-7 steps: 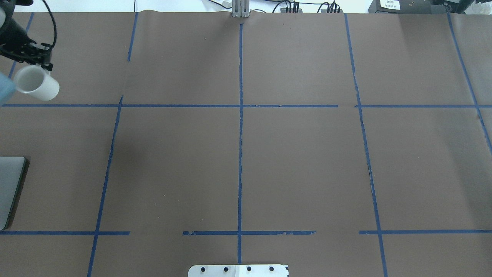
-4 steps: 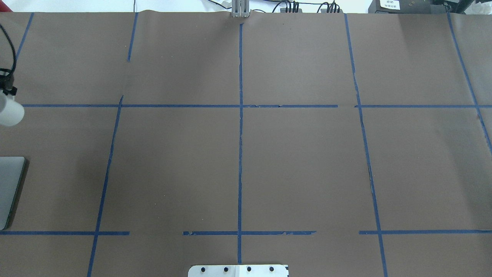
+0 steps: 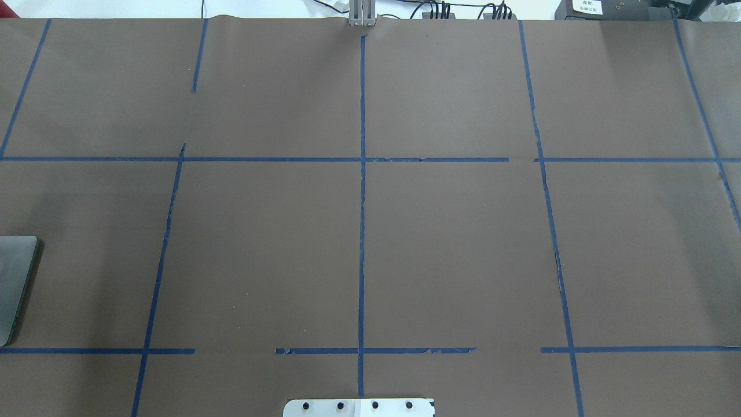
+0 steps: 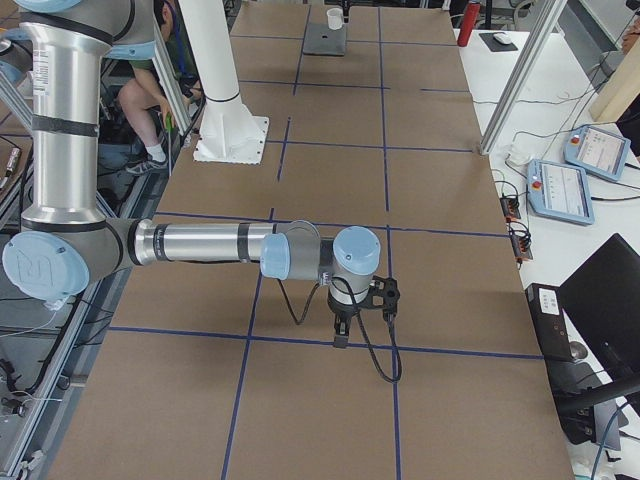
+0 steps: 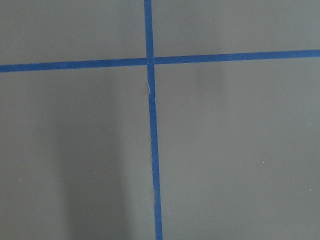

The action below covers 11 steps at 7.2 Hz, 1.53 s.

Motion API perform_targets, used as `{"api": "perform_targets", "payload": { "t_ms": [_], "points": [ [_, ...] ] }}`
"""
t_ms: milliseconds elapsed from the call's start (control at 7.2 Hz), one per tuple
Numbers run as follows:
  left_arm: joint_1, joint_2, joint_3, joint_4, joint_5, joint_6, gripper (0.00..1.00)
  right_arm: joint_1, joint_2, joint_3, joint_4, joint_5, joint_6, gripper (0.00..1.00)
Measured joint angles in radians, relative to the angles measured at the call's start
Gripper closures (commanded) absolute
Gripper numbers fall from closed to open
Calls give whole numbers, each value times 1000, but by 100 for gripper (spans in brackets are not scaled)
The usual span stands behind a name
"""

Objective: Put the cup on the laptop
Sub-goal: 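Bring the held cup above the silver laptop with the left gripper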

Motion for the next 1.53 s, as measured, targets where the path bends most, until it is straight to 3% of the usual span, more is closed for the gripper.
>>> {"api": "perform_targets", "payload": {
  "t_ms": [417, 1528],
  "points": [
    [1, 5, 121, -161, 0, -98, 100, 0, 0, 0, 0, -1, 0, 0],
    [13, 0, 163, -169, -24, -101, 100, 0, 0, 0, 0, 0, 0, 0]
  ]
}}
